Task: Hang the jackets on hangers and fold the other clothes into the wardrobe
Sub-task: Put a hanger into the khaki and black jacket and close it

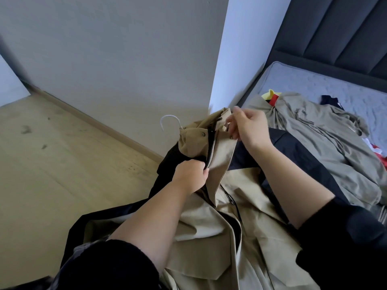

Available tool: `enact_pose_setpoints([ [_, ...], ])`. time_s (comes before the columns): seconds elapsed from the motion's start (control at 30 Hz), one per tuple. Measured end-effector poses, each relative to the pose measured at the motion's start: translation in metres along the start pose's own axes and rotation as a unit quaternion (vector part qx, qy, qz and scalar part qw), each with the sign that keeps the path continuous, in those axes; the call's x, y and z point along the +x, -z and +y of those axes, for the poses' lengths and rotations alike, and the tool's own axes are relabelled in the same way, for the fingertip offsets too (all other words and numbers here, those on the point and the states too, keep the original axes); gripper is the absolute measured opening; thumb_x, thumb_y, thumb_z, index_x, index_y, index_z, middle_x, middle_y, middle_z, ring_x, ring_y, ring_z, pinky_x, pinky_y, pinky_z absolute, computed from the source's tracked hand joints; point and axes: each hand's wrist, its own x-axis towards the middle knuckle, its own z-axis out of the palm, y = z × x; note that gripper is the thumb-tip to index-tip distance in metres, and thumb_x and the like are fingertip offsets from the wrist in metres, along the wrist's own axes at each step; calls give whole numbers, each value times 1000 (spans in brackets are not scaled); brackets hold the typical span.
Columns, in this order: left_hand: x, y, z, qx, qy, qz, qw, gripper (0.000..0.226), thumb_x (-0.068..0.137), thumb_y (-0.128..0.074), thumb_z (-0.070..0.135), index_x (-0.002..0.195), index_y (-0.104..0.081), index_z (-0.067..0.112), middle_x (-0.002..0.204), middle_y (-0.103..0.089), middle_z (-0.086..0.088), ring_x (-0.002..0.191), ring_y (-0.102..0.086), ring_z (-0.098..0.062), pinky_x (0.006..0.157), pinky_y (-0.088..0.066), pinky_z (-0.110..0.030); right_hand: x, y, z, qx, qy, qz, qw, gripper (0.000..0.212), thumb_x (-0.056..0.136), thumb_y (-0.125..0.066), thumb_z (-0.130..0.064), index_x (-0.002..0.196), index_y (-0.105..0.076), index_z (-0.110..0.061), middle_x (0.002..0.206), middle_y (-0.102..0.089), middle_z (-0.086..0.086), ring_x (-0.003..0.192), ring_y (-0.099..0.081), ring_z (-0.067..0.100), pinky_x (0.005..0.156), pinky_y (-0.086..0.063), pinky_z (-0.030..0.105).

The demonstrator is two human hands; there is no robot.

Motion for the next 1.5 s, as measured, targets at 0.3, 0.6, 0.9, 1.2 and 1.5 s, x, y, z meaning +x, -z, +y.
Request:
enact_pose_setpoints([
  [0.3, 0, -2, -9, 28, -61, 4, 998, 36, 100, -39, 35, 101, -61, 6, 109, -59, -5, 102, -55, -23, 78, -44, -33, 70, 2, 64, -471, -13, -147, 870, 41, 98, -38, -29, 135, -44, -14, 127, -58, 15, 119, -50, 35, 105, -29, 47],
  [0.6, 4, 8, -27, 21, -71, -11, 997, 38, 97, -46, 38, 113, -64, 8, 126, -52, -5, 117, -46, -24, 94, -43, -36, 65, -7, 55, -407, -48, -89, 908, 24, 90, -52, -25, 70, -59, -15, 70, -56, 0, 76, -58, 26, 65, -34, 28],
  [0.9, 1, 123, -65, -88, 69, 280, 953, 19, 87, -45, 9, 89, -58, -4, 98, -55, -20, 96, -48, -37, 77, -43, -46, 63, 20, -39, -205, -40, -17, 978, 15, 93, -57, -23, 84, -66, -14, 75, -59, 1, 80, -58, 23, 64, -40, 25],
  [1.2, -21, 287, -73, -172, 101, 318, 927, 21, 92, -46, 34, 102, -59, 20, 95, -62, -2, 89, -56, -26, 77, -44, -34, 46, 8, -173, -52, 40, 73, 995, 34, 86, -60, -21, 53, -52, -17, 54, -48, -2, 65, -48, 23, 51, -32, 26],
  [1.5, -101, 460, -76, -263, 17, 334, 905, 27, 100, -41, 39, 101, -62, 23, 93, -60, 11, 91, -52, -9, 73, -35, -19, 28, -13, -325, 39, 128, 127, 983, 32, 87, -57, -21, 55, -55, -17, 59, -54, 1, 72, -53, 27, 66, -36, 25],
])
